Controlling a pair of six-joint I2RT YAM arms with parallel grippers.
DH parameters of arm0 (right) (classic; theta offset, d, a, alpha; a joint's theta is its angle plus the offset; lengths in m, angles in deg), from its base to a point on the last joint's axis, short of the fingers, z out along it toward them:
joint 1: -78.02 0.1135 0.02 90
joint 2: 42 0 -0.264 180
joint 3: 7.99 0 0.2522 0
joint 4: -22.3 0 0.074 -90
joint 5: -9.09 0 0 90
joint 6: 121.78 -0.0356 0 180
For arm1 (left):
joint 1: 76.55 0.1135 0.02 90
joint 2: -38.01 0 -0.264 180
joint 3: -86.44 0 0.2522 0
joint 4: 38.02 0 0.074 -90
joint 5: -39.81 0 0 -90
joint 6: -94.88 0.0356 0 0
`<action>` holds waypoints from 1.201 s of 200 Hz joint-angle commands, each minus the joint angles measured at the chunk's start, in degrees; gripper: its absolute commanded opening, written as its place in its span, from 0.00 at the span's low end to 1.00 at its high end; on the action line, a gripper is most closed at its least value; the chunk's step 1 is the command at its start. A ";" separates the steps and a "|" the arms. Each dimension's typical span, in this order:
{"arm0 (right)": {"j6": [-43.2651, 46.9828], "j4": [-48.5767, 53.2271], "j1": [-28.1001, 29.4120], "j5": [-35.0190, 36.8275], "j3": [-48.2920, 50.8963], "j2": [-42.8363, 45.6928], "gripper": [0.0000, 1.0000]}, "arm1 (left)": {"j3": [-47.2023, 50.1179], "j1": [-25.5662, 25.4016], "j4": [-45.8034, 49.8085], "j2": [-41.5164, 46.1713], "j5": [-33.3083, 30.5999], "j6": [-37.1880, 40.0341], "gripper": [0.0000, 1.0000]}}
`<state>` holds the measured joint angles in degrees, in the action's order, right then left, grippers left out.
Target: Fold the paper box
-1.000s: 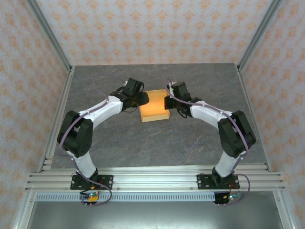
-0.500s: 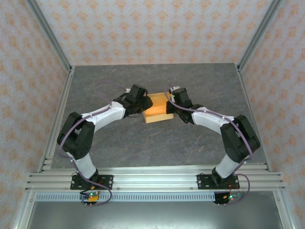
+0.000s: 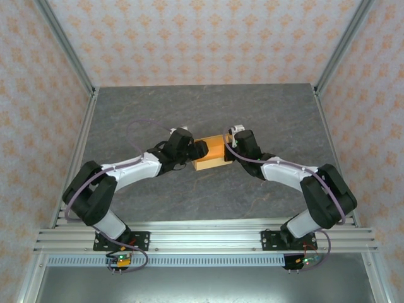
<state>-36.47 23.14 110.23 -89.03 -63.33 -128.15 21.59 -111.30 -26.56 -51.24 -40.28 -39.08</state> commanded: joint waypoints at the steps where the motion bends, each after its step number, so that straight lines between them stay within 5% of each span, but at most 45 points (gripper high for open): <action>1: 0.54 -2.89 0.54 -0.23 1.63 0.82 0.02 | 0.72 0.20 -5.37 4.51 0.34 6.34 0.77; 60: 1.70 -9.21 0.49 0.18 4.68 0.63 0.03 | 8.97 0.21 -5.07 13.34 -6.47 5.35 0.81; 109: 2.35 -10.67 0.49 -0.86 7.04 3.72 0.26 | 11.28 1.69 -2.40 19.82 -15.36 5.43 0.82; 149: 2.00 -5.30 0.49 -1.55 6.82 9.23 0.44 | 6.42 5.54 0.83 17.91 -11.44 4.42 0.83; 200: -0.27 -1.99 0.49 -4.20 9.86 15.96 0.51 | 1.96 9.59 3.02 14.87 -7.60 -0.02 0.82; 227: -7.29 3.94 -0.56 -0.58 7.52 20.92 0.71 | 0.19 12.52 4.30 13.98 1.45 -5.55 0.80; 240: -11.06 4.85 -4.07 -5.64 6.21 21.46 0.77 | -0.78 12.55 6.47 14.00 4.79 -4.88 0.81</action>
<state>-40.03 24.03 109.81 -91.74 -54.24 -109.61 23.62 -99.14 -24.57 -37.21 -43.28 -40.90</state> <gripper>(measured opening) 0.738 0.804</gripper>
